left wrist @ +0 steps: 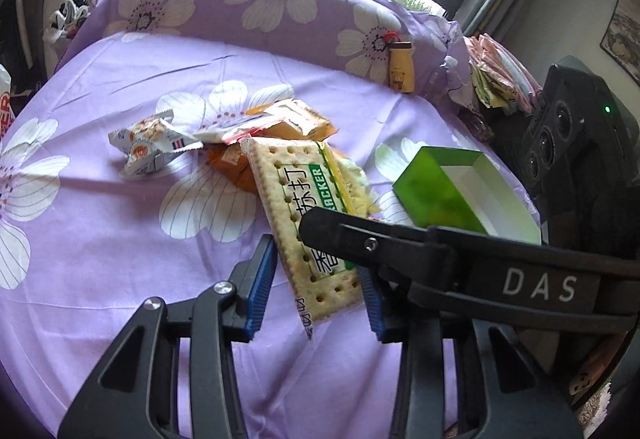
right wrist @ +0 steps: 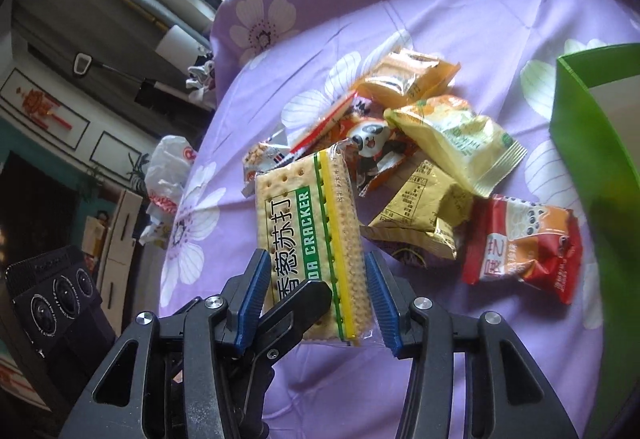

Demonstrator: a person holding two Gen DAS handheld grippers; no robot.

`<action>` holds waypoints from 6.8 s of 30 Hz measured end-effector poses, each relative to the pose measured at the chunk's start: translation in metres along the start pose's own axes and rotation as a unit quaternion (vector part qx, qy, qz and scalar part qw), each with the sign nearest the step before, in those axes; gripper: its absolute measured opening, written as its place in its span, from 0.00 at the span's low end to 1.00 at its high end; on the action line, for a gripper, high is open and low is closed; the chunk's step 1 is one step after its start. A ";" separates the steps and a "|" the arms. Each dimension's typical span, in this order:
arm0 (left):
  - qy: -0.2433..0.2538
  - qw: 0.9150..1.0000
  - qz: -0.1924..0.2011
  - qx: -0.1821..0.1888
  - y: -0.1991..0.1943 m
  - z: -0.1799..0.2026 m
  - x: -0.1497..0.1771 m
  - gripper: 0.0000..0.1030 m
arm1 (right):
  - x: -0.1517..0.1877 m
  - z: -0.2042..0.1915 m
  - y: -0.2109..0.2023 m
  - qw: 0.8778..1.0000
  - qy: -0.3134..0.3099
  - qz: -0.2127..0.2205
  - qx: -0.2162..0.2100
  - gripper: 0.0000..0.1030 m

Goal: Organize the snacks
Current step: 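Carry the cracker packet into the green box and open the right gripper, then withdraw the right tool from the box back toward the snacks, then grasp the yellow crinkled snack packet with the right gripper, then carry the yellow packet over the green box beside the cracker packet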

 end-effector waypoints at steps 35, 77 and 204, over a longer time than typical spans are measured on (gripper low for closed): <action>0.097 0.982 -0.079 0.139 0.088 0.204 0.014 0.38 | -0.014 0.172 -0.164 0.980 0.133 0.127 0.070 0.52; -0.025 0.998 0.003 0.060 -0.018 0.067 -0.033 0.87 | -0.025 0.134 -0.174 0.969 0.105 0.187 0.124 0.90; 0.024 0.997 -0.032 0.072 -0.005 0.046 0.006 0.45 | 0.011 -0.002 -0.060 0.997 -0.059 0.046 0.004 0.39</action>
Point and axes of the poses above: each gripper's, at about its wrist camera, not at the fingertips, and y roughly the way its jaws point, z to its right, x to its underside, the point moved 5 cm from there along y, roughly the way its jaws point, and after that the axes turned 4 degrees about z, right-handed, at the moved point
